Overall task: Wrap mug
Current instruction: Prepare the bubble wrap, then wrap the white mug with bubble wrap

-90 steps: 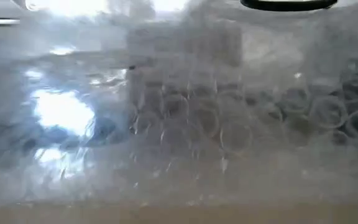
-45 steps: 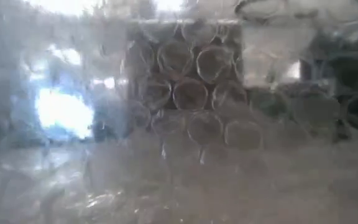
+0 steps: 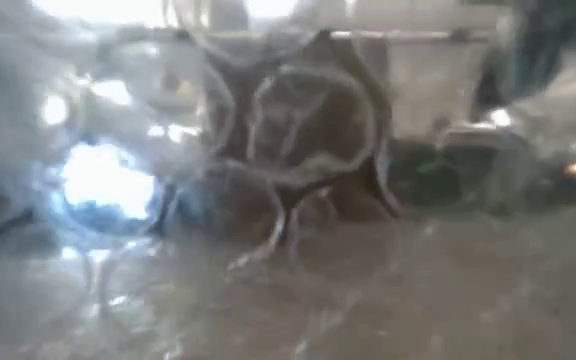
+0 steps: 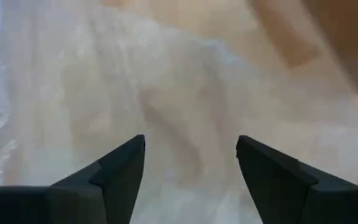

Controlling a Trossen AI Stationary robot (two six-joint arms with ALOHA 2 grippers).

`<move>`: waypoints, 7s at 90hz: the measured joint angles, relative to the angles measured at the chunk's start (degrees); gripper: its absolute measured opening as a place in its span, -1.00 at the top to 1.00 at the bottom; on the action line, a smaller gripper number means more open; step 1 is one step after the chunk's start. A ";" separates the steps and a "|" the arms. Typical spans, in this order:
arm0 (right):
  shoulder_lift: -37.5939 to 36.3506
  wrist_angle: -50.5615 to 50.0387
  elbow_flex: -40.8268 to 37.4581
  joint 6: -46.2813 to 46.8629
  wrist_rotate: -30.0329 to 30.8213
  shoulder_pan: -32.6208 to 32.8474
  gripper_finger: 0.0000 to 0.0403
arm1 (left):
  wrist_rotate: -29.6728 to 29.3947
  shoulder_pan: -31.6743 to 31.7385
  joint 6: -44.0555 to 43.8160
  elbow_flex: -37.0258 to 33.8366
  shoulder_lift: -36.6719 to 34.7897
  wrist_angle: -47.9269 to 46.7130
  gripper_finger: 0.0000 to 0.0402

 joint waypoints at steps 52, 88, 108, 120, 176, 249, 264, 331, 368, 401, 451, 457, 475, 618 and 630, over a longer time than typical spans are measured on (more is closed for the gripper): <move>15.20 1.17 -1.99 -3.87 -13.05 -2.62 -0.01 | -11.58 7.16 -15.93 -18.88 9.65 2.79 0.78; 15.89 0.55 -1.92 7.38 -16.87 5.64 0.07 | -11.60 20.13 1.04 -25.12 6.91 -3.03 0.89; 10.71 -5.32 1.89 6.14 -17.16 6.62 0.08 | -10.95 27.16 6.97 -22.71 2.07 -14.00 0.90; 4.21 -14.53 6.64 3.15 -15.79 6.40 0.08 | -9.55 26.76 8.19 -20.29 -2.24 -14.34 0.90; -20.03 -37.67 -0.64 -7.29 -6.91 -18.20 -0.47 | -8.00 23.18 7.55 -23.83 -4.94 -8.68 0.89; -12.01 -37.75 7.16 -28.83 -20.47 -30.94 0.97 | -6.11 20.97 5.07 -25.44 -5.01 -6.22 0.89; -9.53 -31.48 13.02 -24.35 -25.03 -15.28 0.98 | -6.11 20.96 5.09 -25.44 -6.25 -6.20 0.89; 41.33 -26.85 51.73 -37.69 -20.91 -7.52 0.96 | -6.68 17.49 3.04 -25.46 -12.79 -8.77 0.90; 41.03 -34.36 58.58 -37.24 -25.36 -8.07 0.23 | -6.66 17.19 2.87 -25.46 -12.79 -8.73 0.90; 20.78 -47.47 49.33 -24.14 -19.41 -4.83 -0.15 | -6.61 16.80 2.87 -25.46 -12.76 -8.67 0.90; -5.98 -13.85 -8.10 3.41 -7.34 -7.71 -0.01 | -7.10 16.82 3.30 -25.46 -12.74 -7.85 0.90; -4.65 -13.06 -10.26 4.59 -7.40 -8.02 0.02 | -7.11 16.83 3.30 -25.46 -12.74 -7.66 0.90; -0.98 -9.92 -13.89 6.81 -8.51 -7.96 0.08 | -8.98 16.86 4.03 -25.51 -12.72 -5.95 0.90; 20.53 25.84 10.42 -29.45 -18.53 -9.52 1.00 | -19.07 17.80 6.49 -25.53 -12.72 0.83 0.89; 22.98 18.67 15.83 -31.54 -18.45 -9.53 1.00 | -18.29 20.50 7.88 -25.51 -10.91 6.42 0.89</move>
